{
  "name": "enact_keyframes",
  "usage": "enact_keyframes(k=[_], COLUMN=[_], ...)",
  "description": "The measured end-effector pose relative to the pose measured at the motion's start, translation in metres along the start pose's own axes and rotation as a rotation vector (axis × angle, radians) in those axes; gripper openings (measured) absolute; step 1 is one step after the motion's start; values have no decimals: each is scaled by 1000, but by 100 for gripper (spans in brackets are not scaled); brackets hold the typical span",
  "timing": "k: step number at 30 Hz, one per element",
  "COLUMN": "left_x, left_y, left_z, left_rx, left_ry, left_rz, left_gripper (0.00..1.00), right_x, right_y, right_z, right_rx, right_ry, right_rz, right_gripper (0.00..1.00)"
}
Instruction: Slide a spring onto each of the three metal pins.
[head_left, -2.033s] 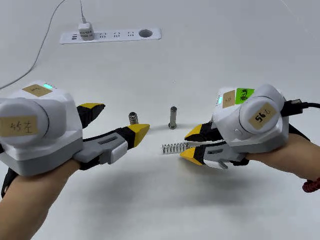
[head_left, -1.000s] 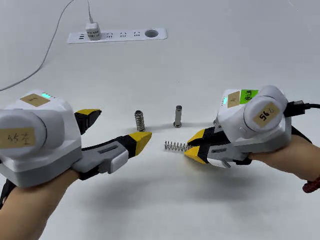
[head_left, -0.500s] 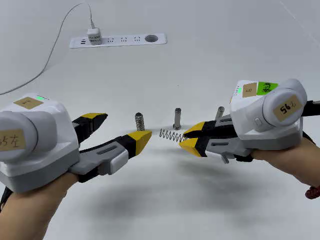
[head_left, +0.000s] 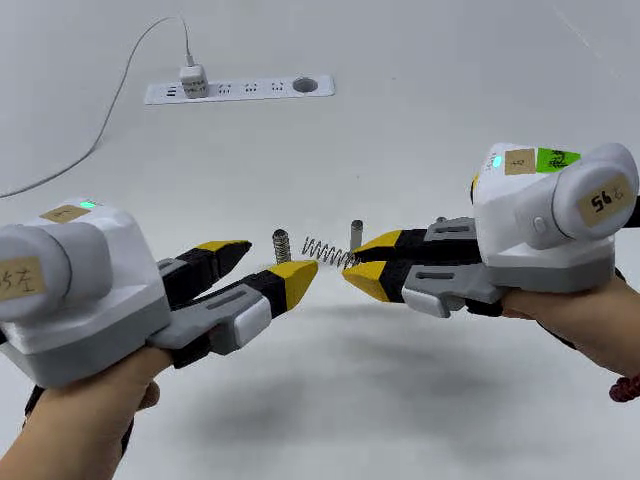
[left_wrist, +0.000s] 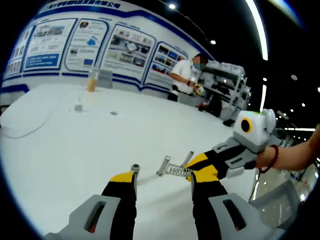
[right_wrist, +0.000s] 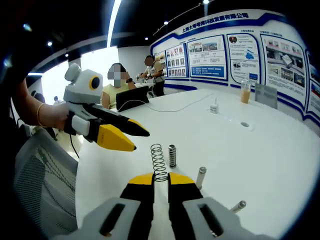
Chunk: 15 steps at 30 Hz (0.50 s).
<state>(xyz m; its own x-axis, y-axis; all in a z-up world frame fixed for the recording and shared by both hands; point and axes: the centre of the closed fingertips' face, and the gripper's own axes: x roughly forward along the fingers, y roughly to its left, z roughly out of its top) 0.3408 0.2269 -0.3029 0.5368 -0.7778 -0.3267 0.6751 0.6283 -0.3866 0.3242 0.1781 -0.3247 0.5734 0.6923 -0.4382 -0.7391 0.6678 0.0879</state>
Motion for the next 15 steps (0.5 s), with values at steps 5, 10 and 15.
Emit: enact_keyframes(k=[5, 10, 15], left_x=[0, 1, 3], left_y=[-2, -7, -11], left_z=[2, 1, 1], left_rx=[-72, -115, -186], left_ry=[-20, -19, -29], left_rz=[-24, -47, -66], left_gripper=[40, 33, 29], right_x=[0, 2, 4], right_y=[5, 10, 15], right_z=[6, 9, 14], right_rx=[13, 21, 25], right_ry=[-31, -48, -67], right_rz=[15, 36, 61], right_gripper=[10, 10, 10])
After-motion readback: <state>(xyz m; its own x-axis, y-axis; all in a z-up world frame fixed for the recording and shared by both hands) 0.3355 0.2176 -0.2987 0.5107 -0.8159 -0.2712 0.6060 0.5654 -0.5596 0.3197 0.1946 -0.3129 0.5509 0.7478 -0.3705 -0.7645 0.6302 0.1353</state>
